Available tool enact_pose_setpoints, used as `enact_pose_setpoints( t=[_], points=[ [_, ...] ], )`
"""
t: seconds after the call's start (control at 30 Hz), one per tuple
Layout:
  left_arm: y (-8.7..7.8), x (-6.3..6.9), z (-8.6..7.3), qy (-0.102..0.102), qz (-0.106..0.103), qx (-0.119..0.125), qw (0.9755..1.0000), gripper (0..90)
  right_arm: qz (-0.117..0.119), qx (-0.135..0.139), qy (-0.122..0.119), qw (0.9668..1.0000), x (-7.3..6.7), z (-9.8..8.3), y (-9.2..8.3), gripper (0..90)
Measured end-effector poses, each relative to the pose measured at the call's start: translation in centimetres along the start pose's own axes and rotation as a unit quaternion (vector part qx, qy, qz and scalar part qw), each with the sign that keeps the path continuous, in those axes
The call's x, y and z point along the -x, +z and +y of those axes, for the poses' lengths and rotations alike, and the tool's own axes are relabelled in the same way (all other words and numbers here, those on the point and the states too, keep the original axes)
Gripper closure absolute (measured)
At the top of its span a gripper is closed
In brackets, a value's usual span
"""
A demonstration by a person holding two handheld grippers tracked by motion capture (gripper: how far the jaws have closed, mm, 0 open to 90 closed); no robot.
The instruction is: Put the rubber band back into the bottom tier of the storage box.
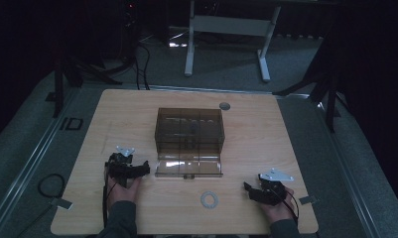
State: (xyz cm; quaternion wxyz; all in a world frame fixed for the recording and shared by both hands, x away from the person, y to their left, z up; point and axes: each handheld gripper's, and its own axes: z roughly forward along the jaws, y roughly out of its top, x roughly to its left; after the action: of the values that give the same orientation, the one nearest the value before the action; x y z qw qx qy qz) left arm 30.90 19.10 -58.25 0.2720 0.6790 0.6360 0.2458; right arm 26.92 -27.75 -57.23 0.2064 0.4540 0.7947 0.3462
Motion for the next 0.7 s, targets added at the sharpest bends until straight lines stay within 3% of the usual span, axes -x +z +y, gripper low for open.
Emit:
enact_pose_setpoints(
  t=[0.3, 0.5, 0.6, 0.7],
  points=[
    [0.0, 0.0, 0.0, 0.0, 0.0, 0.0, 1.0, 1.6, -0.026, -0.011, 0.024, 0.9993, -0.7, 0.2, -0.1, 32.7],
    [0.0, 0.0, 0.0, 0.0, 0.0, 0.0, 1.0, 1.6, -0.046, -0.037, 0.044, 0.9973, -1.2, 0.9, -0.2, 44.4],
    [0.0, 0.0, 0.0, 0.0, 0.0, 0.0, 1.0, 1.6, -0.047, -0.056, 0.048, 0.9962, -1.1, 1.5, -0.3, 50.4],
    [0.0, 0.0, 0.0, -0.002, -0.001, 0.0, 1.0, 1.6, -0.024, -0.068, 0.058, 0.9957, -1.0, 1.9, -0.3, 53.8]
  ],
)
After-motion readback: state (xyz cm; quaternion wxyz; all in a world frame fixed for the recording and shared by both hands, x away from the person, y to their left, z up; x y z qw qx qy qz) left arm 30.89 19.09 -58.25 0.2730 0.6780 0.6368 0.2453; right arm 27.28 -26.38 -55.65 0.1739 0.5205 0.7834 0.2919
